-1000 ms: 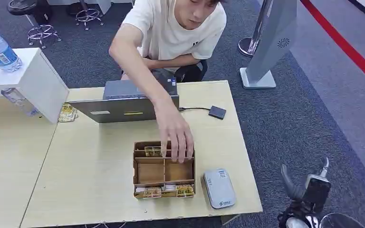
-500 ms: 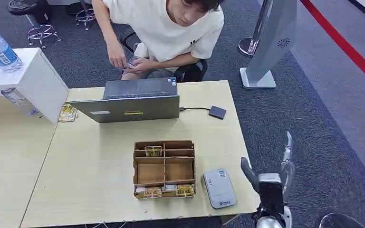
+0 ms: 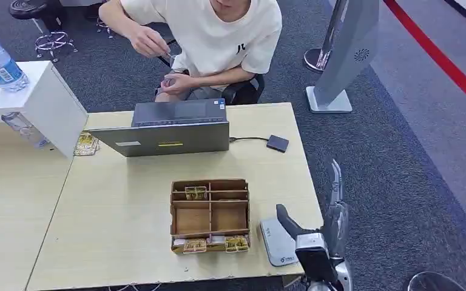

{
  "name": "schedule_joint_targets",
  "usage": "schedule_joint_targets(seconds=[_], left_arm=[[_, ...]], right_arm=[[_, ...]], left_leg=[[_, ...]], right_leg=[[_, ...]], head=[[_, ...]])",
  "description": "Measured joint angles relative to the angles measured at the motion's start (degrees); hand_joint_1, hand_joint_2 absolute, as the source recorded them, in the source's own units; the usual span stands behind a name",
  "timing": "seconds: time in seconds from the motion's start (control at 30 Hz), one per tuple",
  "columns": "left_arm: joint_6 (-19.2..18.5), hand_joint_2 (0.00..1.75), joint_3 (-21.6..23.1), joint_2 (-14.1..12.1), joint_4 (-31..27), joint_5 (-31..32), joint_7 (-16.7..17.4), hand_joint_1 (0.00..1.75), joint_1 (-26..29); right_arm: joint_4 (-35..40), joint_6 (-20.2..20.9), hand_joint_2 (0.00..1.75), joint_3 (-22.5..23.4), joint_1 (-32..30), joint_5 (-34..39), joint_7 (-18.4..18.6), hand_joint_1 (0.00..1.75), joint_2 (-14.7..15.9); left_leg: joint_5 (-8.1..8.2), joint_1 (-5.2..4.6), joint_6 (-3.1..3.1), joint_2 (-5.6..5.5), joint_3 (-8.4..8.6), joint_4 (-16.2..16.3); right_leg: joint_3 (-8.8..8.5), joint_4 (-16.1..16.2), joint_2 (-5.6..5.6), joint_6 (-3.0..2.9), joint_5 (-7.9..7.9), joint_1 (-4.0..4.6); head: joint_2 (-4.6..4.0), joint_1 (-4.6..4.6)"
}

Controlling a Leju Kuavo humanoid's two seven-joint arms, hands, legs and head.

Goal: Pass the card to the sensor for recognition and then transmit it.

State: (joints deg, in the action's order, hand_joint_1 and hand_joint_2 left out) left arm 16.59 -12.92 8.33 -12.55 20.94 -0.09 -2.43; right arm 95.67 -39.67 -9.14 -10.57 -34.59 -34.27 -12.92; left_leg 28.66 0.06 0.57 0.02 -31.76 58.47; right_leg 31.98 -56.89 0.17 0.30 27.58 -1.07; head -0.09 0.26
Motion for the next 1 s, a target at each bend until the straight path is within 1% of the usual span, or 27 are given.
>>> schedule_joint_targets(seconds=[0.17, 0.37, 0.47, 0.6, 0.8, 0.83, 0.87, 0.9, 0.93, 1.0], left_arm=[[0.0, 0.00, 0.0, 0.0, 0.0, 0.9, 0.6, 0.00, 0.0], [0.0, 0.00, 0.0, 0.0, 0.0, 2.3, 0.7, 0.00, -0.1], [-0.1, 0.00, 0.0, 0.0, 0.0, 3.3, 0.9, 0.00, -0.1], [-0.3, 0.00, 0.0, -0.1, 0.0, 4.5, 0.9, 0.00, -0.1], [-0.6, 0.00, 0.0, -0.1, 0.0, 6.3, 0.9, 0.00, -0.4], [-0.7, 0.00, 0.0, -0.1, 0.0, 6.4, 0.9, 0.00, -0.4], [-0.8, 0.00, 0.0, -0.1, 0.0, 6.5, 0.9, 0.00, -0.5], [-0.8, 0.00, 0.0, -0.1, 0.0, 6.8, 0.9, 0.00, -0.6], [-0.9, 0.00, 0.0, -0.1, 0.0, 6.9, 0.9, 0.00, -0.6], [-1.0, 0.00, 0.0, -0.1, 0.0, 7.0, 0.9, 0.00, -0.7]], right_arm=[[1.8, 0.0, 1.75, -3.0, -0.4, -11.0, -0.2, 0.00, 0.0], [3.0, 0.0, 1.75, -5.5, -0.9, -18.5, -1.2, 0.00, -0.1], [3.2, 0.0, 1.75, -5.5, -0.8, -22.8, -2.8, 0.00, -0.7], [3.2, 0.0, 1.75, -5.2, 0.2, -26.4, -4.2, 0.00, -1.7], [2.5, 0.0, 1.75, -4.7, 3.4, -30.8, -3.3, 0.00, -2.1], [2.1, 0.0, 1.75, -4.6, 3.9, -31.1, -2.9, 0.09, -2.1], [1.8, 0.0, 1.75, -4.4, 4.4, -31.2, -2.6, 0.96, -2.1], [1.5, 0.0, 1.75, -4.3, 4.9, -31.1, -2.3, 1.50, -2.1], [1.2, 0.0, 1.75, -4.3, 5.2, -31.2, -2.1, 1.75, -2.1], [0.8, 0.0, 1.75, -4.2, 5.6, -31.1, -1.8, 1.75, -2.1]], left_leg=[[0.00, 0.02, 0.00, 0.00, 0.00, 0.0], [0.00, 0.02, 0.00, 0.00, 0.00, 0.0], [0.00, 0.02, 0.00, 0.00, 0.00, 0.0], [0.00, 0.01, 0.00, 0.00, 0.00, 0.0], [-0.02, 0.02, -0.02, -0.03, -0.01, 0.0], [-0.02, 0.02, -0.02, -0.02, 0.00, 0.0], [-0.02, 0.02, -0.02, -0.02, 0.00, 0.0], [-0.02, 0.02, -0.03, -0.02, 0.00, 0.0], [-0.02, 0.02, -0.03, -0.03, -0.01, 0.0], [-0.02, 0.02, -0.03, -0.04, -0.01, 0.0]], right_leg=[[0.00, 0.0, 0.00, -0.01, 0.00, 0.02], [0.00, 0.0, 0.00, -0.01, 0.01, 0.02], [-0.01, 0.0, 0.00, -0.01, 0.01, 0.02], [-0.01, 0.0, 0.00, -0.01, 0.00, 0.02], [-0.03, 0.0, -0.03, -0.01, 0.00, 0.02], [-0.03, 0.0, -0.03, -0.01, 0.00, 0.02], [-0.03, 0.0, -0.02, -0.01, 0.00, 0.02], [-0.03, 0.0, -0.02, -0.01, 0.00, 0.02], [-0.03, 0.0, -0.03, -0.01, 0.00, 0.02], [-0.03, 0.0, -0.04, -0.01, 0.00, 0.02]], head=[[0.00, 0.00], [0.00, 0.00], [0.00, 0.00], [0.00, 0.00], [0.00, 0.02], [0.00, -0.02], [0.00, 0.02], [0.00, 0.00], [0.00, 0.02], [0.00, 0.02]])
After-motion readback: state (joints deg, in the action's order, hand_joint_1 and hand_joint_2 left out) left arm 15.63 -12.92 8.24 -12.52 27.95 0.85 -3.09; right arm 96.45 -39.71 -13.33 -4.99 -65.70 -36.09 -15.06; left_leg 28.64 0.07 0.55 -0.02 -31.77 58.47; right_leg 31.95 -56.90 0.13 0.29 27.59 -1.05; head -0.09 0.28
